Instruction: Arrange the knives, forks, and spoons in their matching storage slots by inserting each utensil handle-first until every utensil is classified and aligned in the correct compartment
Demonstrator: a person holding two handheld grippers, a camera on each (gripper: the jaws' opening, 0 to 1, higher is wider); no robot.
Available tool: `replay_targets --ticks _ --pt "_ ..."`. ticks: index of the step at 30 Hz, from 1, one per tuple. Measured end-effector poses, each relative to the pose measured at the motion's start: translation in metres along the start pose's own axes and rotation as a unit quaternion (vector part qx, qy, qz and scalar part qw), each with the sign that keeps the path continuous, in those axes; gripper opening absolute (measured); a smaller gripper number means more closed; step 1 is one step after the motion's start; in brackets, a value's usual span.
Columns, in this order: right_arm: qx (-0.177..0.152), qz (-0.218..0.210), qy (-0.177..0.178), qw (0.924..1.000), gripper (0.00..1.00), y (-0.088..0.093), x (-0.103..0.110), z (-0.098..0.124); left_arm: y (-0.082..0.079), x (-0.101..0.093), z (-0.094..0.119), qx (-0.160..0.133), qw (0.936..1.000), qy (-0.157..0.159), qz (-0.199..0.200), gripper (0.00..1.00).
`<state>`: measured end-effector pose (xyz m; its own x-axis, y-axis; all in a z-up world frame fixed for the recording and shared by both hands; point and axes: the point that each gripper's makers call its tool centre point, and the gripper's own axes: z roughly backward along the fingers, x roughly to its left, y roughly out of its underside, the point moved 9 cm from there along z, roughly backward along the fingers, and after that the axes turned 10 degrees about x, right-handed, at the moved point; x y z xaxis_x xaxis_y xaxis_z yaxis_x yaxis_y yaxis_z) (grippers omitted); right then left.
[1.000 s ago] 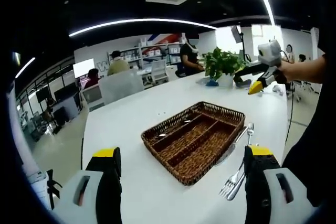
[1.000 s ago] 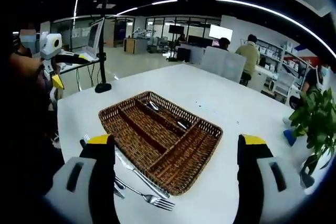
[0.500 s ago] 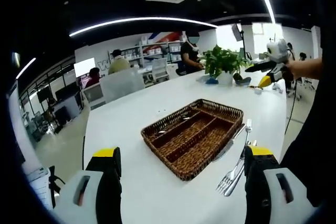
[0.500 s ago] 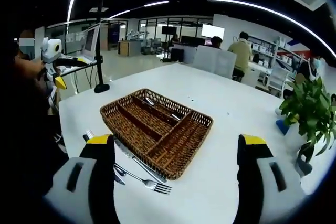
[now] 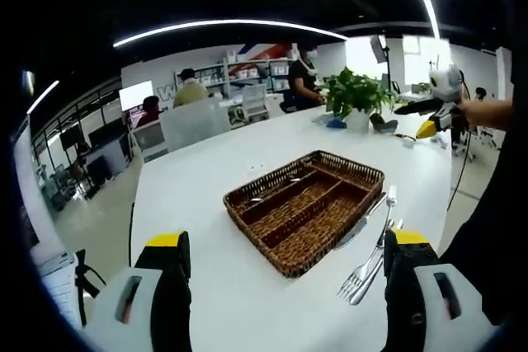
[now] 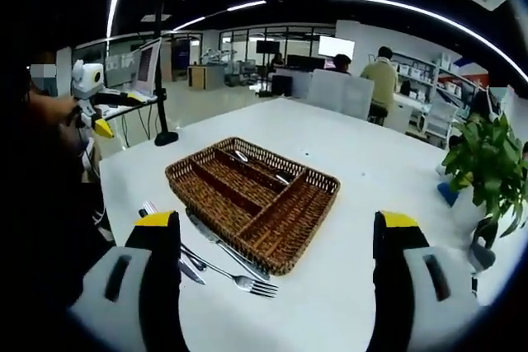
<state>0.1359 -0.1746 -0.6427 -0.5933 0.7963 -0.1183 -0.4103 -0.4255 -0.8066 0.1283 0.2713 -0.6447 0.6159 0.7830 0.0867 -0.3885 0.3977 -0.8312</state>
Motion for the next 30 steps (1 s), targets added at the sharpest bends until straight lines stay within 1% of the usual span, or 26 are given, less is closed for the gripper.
replay_targets --ticks 2,4,5,8,9,20,21,24,27,30 --pt "0.000 0.015 -0.006 0.9999 1.00 0.003 0.003 0.001 0.000 0.001 0.001 -0.003 1.0000 -0.005 -0.001 0.99" --pt "-0.001 0.012 -0.004 0.9999 1.00 0.004 0.003 0.002 0.000 0.002 0.002 -0.004 1.0000 -0.007 -0.001 0.99" --pt "-0.008 0.003 -0.008 0.9999 1.00 0.003 0.004 0.002 0.000 0.002 0.002 -0.003 0.9999 -0.010 -0.001 0.99" --pt "-0.003 0.012 -0.004 0.9999 1.00 0.004 0.004 0.001 0.000 0.003 0.002 -0.003 0.9999 -0.012 0.000 0.99" --pt "-0.001 0.009 -0.007 0.9999 1.00 0.005 0.003 0.000 0.000 0.002 0.002 -0.002 0.9999 -0.011 -0.001 0.99" --pt "-0.008 0.008 -0.005 0.9999 1.00 0.004 0.001 0.000 -0.007 0.001 0.000 -0.003 0.9999 -0.008 -0.010 0.99" --pt "-0.008 0.007 -0.005 0.9999 1.00 0.003 0.001 0.001 -0.006 0.003 -0.001 -0.002 0.9999 -0.011 -0.009 0.99" --pt "-0.006 0.006 -0.002 1.0000 1.00 0.003 -0.001 0.002 -0.006 0.003 -0.003 0.001 1.0000 -0.004 -0.002 0.99" --pt "-0.007 0.005 0.000 1.0000 1.00 0.003 -0.003 0.002 -0.009 0.000 -0.004 0.004 0.9999 0.001 -0.010 0.99" --pt "-0.006 0.006 0.002 1.0000 1.00 0.002 -0.004 0.002 -0.016 -0.003 -0.005 0.004 0.9998 0.004 -0.020 0.99"
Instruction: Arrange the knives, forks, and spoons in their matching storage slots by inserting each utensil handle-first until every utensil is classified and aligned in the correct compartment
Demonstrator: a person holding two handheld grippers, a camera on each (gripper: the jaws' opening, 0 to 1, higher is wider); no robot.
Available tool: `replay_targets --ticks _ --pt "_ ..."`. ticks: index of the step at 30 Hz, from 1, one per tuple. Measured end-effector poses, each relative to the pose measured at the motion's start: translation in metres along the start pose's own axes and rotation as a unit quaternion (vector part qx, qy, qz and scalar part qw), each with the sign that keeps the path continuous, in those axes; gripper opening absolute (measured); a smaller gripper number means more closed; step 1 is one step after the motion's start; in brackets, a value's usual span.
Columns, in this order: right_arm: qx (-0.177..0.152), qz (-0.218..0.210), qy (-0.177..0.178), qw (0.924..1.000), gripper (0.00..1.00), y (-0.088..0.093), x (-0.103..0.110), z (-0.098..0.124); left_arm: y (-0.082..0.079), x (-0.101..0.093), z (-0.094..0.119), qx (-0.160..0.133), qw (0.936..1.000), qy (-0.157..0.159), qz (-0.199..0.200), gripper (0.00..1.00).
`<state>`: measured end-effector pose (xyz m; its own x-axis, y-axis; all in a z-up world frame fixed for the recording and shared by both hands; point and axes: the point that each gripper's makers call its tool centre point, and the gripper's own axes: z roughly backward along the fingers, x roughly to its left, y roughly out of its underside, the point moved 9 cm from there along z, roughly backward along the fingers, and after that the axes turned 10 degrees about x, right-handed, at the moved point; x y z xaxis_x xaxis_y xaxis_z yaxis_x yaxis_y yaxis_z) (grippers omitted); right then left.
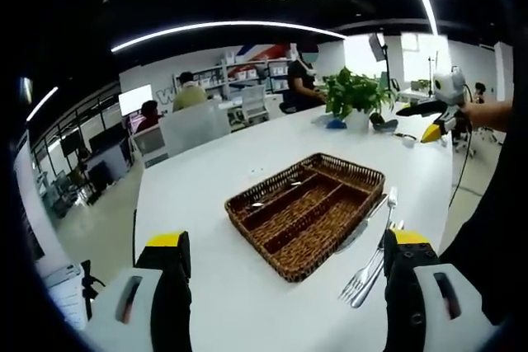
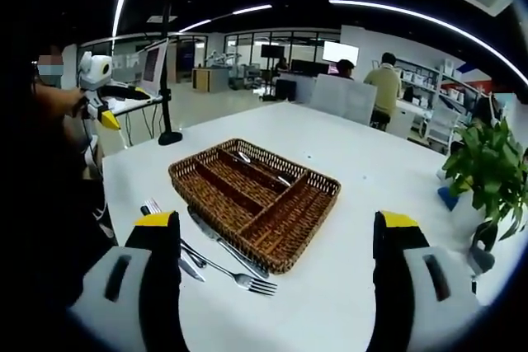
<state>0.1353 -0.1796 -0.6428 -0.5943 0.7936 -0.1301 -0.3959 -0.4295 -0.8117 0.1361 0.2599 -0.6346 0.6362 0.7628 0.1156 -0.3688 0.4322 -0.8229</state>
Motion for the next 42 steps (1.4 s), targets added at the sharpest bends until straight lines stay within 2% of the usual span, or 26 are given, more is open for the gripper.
replay_targets --ticks 10,17,24,31,37,40,42 --pt "-0.004 -0.004 0.002 1.0000 1.00 0.000 -0.004 0.008 -0.032 -0.028 -0.018 0.009 0.9979 0.038 -0.052 0.99" --pt "-0.005 -0.009 0.005 0.9999 1.00 0.005 -0.014 0.013 -0.051 -0.043 -0.032 0.013 0.9961 0.064 -0.060 0.99" --pt "-0.011 -0.017 0.009 0.9998 1.00 0.011 -0.022 0.021 -0.070 -0.068 -0.054 0.012 0.9917 0.099 -0.082 0.96" --pt "-0.014 -0.024 0.015 0.9995 1.00 0.020 -0.032 0.028 -0.071 -0.103 -0.085 0.029 0.9841 0.144 -0.100 0.91" --pt "-0.015 -0.032 0.023 0.9991 1.00 0.026 -0.037 0.033 -0.072 -0.117 -0.103 0.032 0.9786 0.170 -0.110 0.85" --pt "-0.015 -0.036 0.025 0.9990 1.00 0.029 -0.038 0.035 -0.064 -0.125 -0.118 0.052 0.9738 0.195 -0.103 0.82" --pt "-0.016 -0.040 0.025 0.9988 1.00 0.030 -0.040 0.036 -0.063 -0.130 -0.126 0.054 0.9730 0.198 -0.104 0.82"
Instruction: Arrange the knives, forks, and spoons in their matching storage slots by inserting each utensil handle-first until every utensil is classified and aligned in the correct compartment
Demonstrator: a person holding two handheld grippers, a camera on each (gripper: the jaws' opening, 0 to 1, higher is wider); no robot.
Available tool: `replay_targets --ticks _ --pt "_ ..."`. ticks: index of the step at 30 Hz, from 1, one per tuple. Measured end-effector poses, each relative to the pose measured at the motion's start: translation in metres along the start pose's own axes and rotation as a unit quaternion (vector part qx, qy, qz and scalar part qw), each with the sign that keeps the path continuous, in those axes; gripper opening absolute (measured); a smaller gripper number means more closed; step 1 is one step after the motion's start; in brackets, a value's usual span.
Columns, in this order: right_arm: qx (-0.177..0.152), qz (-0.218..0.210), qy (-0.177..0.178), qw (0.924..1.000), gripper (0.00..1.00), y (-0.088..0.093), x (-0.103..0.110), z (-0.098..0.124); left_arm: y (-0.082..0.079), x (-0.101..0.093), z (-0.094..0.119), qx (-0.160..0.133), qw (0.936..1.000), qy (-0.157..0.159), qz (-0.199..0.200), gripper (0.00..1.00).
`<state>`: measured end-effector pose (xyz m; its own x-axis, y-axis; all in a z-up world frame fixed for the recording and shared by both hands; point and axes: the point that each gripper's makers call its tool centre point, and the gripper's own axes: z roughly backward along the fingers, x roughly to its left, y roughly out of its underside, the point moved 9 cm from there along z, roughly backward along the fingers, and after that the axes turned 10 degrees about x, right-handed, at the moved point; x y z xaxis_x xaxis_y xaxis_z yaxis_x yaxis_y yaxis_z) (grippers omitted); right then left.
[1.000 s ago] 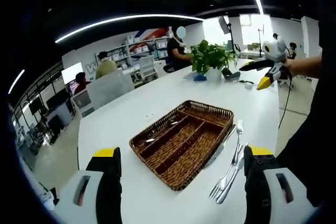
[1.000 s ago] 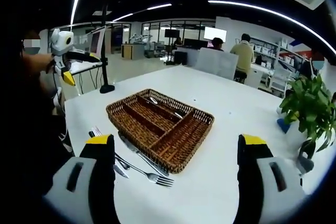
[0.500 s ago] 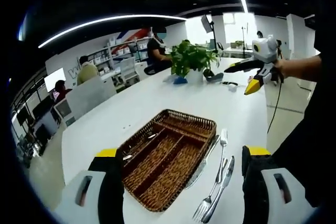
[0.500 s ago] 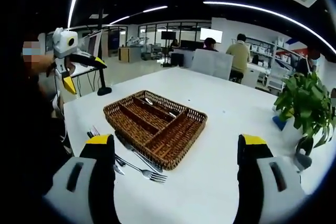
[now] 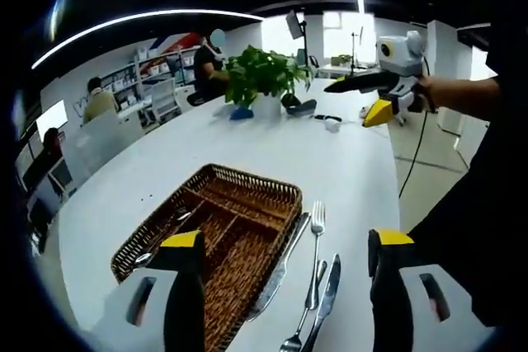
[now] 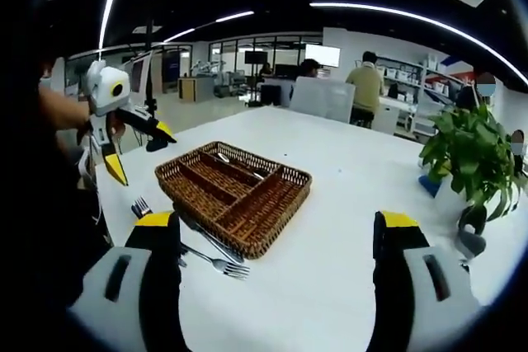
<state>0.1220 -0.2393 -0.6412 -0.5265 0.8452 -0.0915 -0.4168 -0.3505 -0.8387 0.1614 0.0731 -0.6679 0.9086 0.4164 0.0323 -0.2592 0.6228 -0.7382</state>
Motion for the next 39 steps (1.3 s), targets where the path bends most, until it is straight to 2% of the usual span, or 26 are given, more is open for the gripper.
replay_targets --ticks 3,8,10,12,16,21,24,27,35,39 --pt "0.003 0.002 -0.002 1.0000 1.00 0.002 0.000 0.000 0.000 -0.005 -0.018 0.005 0.9999 0.013 0.003 0.78" --pt "0.007 -0.001 -0.011 0.9999 1.00 0.005 0.000 -0.001 0.003 -0.017 -0.059 0.034 0.9986 0.040 -0.011 0.71" --pt "0.006 0.000 -0.012 0.9999 1.00 0.005 0.000 -0.001 0.005 -0.020 -0.073 0.045 0.9979 0.046 -0.011 0.65" --pt "0.004 -0.002 -0.011 0.9999 1.00 0.005 0.000 0.000 0.005 -0.025 -0.085 0.046 0.9977 0.045 -0.022 0.65" --pt "0.002 -0.004 -0.013 0.9999 1.00 0.006 0.002 0.000 0.008 -0.032 -0.105 0.066 0.9955 0.058 -0.034 0.58" --pt "0.006 -0.001 -0.023 0.9997 1.00 0.005 0.008 0.001 0.016 -0.038 -0.124 0.082 0.9937 0.071 -0.027 0.51" --pt "0.031 0.009 -0.059 0.9978 1.00 0.007 0.018 -0.001 0.026 -0.038 -0.134 0.102 0.9915 0.075 -0.031 0.47" --pt "0.050 0.029 -0.071 0.9958 1.00 0.008 0.026 -0.003 0.033 -0.039 -0.142 0.121 0.9888 0.082 -0.030 0.44" --pt "0.046 0.032 -0.071 0.9959 1.00 0.005 0.027 0.000 0.032 -0.038 -0.151 0.112 0.9904 0.076 -0.027 0.31" --pt "0.044 0.028 -0.066 0.9965 1.00 0.005 0.025 0.004 0.033 -0.040 -0.159 0.124 0.9885 0.077 -0.039 0.27"
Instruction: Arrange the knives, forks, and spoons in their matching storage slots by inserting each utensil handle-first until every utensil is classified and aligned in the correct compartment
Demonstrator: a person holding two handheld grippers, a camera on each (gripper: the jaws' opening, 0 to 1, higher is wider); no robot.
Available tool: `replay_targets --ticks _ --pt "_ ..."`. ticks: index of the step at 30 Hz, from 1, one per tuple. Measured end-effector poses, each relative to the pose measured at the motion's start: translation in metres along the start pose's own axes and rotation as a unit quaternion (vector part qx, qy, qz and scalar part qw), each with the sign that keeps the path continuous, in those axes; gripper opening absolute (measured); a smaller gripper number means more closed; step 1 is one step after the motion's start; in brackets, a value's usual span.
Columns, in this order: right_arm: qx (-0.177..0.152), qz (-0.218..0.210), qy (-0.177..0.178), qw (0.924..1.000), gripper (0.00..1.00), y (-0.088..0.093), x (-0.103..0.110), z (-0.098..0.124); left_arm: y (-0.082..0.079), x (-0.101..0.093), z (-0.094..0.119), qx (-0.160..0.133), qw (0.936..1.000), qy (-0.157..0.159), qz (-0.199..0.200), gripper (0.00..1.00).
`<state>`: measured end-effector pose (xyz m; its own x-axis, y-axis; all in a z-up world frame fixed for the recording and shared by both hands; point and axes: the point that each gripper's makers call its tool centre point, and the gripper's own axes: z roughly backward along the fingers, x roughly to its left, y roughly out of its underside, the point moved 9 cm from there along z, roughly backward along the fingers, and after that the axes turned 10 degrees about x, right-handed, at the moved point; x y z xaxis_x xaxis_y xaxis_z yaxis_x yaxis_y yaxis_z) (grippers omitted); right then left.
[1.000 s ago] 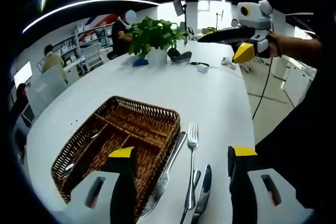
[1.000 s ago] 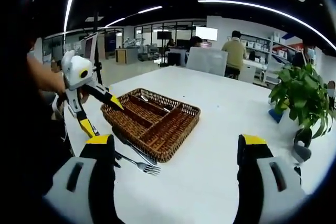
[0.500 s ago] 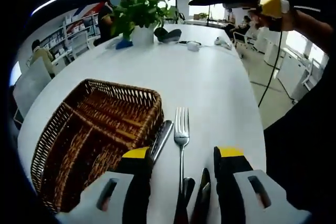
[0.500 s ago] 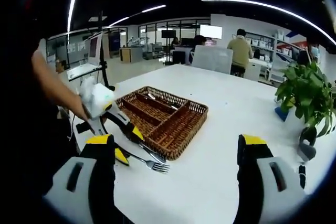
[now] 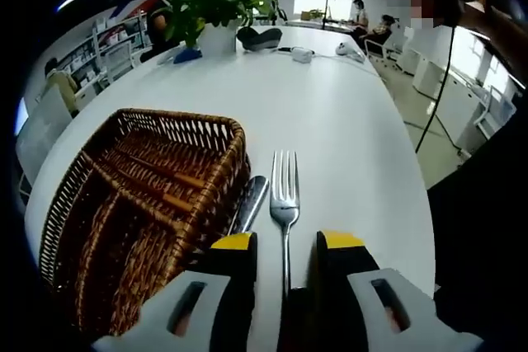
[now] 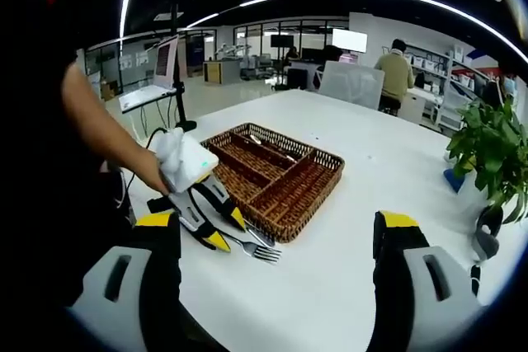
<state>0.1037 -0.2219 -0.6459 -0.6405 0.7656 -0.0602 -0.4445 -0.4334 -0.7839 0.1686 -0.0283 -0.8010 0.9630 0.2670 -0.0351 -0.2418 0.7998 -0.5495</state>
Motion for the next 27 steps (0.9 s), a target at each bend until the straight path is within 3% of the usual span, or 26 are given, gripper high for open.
replay_targets --ticks 7,10,11,14,19,27 --pt "-0.003 -0.009 0.006 0.9999 1.00 0.003 0.001 0.003 0.001 0.001 -0.003 -0.001 0.9999 0.001 0.011 0.17" --pt "-0.003 -0.009 0.007 0.9999 1.00 0.004 0.001 0.002 0.001 -0.001 -0.004 0.002 0.9986 -0.012 -0.051 0.06" --pt "-0.004 -0.010 0.007 0.9999 1.00 0.004 0.001 0.003 0.001 -0.003 -0.004 0.002 0.9991 -0.004 -0.043 0.04" --pt "-0.007 -0.013 0.009 0.9998 1.00 0.004 0.000 0.004 0.001 -0.003 -0.004 0.002 0.9983 -0.007 -0.057 0.04" --pt "-0.008 -0.014 0.011 0.9998 1.00 0.003 -0.001 0.004 0.000 -0.002 -0.004 0.004 0.9988 -0.006 -0.048 0.03" --pt "-0.007 -0.011 0.010 0.9999 1.00 0.002 -0.001 0.004 -0.008 -0.003 0.002 0.022 0.9962 0.010 -0.084 0.02"
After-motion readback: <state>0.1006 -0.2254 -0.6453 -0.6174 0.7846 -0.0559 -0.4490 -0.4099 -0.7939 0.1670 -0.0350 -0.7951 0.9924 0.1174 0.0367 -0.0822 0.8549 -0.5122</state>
